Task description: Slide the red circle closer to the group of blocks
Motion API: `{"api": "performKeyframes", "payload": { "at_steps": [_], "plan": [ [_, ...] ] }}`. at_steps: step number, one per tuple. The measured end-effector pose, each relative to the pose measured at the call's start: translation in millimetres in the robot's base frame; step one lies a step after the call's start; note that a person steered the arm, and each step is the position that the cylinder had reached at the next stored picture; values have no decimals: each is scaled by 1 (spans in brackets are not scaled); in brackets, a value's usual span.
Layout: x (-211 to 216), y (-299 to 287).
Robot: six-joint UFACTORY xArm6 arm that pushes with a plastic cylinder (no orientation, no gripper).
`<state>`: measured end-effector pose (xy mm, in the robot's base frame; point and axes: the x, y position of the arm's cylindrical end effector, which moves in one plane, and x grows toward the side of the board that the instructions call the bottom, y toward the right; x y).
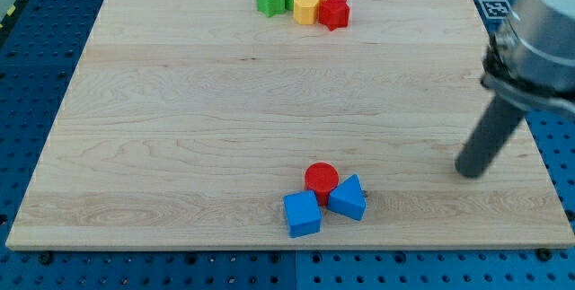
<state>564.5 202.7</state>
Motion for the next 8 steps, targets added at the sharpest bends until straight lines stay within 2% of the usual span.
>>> {"api": "performKeyframes", "payload": {
  "at_steps": [1, 2, 4, 5, 6, 8],
  "plan": [
    [53, -7],
    [54, -25],
    [47, -141],
    [-2, -187],
    [-54, -200],
    [-66, -200]
  ]
}}
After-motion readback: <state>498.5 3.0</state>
